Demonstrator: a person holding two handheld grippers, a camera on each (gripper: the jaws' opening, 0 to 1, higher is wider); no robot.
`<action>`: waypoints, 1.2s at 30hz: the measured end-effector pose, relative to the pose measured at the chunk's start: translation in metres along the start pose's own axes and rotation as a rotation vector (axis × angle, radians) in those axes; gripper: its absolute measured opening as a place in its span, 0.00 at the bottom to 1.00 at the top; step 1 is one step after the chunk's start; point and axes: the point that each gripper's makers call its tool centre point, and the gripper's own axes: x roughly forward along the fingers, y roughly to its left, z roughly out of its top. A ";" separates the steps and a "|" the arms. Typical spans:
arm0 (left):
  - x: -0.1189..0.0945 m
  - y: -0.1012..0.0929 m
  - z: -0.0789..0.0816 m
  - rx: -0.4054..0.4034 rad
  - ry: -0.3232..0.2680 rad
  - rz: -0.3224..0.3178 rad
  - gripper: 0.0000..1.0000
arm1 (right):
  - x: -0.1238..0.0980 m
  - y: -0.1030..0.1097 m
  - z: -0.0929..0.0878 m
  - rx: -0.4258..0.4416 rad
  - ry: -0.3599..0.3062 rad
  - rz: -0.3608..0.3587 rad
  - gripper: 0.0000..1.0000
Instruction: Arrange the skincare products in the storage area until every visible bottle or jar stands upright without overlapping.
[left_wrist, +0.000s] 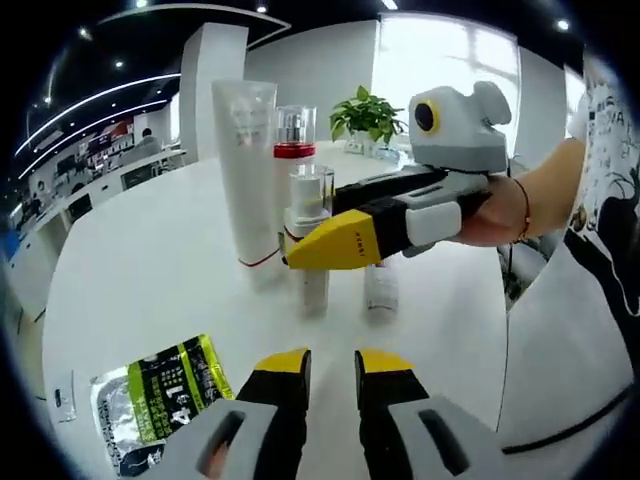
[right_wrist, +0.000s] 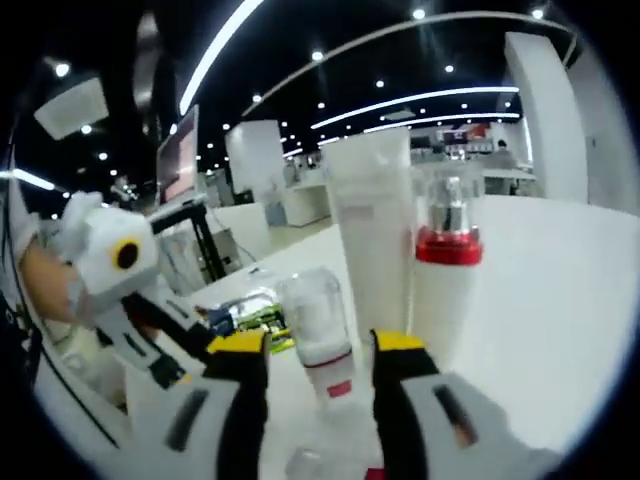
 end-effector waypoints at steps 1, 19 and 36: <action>0.001 0.001 0.002 -0.002 -0.001 0.003 0.18 | -0.001 0.001 0.000 -0.004 0.003 0.013 0.41; 0.031 0.009 0.017 0.213 0.020 0.051 0.01 | -0.016 0.013 -0.029 -0.039 0.145 0.140 0.36; 0.040 0.023 0.020 0.261 0.065 0.061 0.01 | -0.023 0.014 -0.037 -0.061 0.186 0.160 0.34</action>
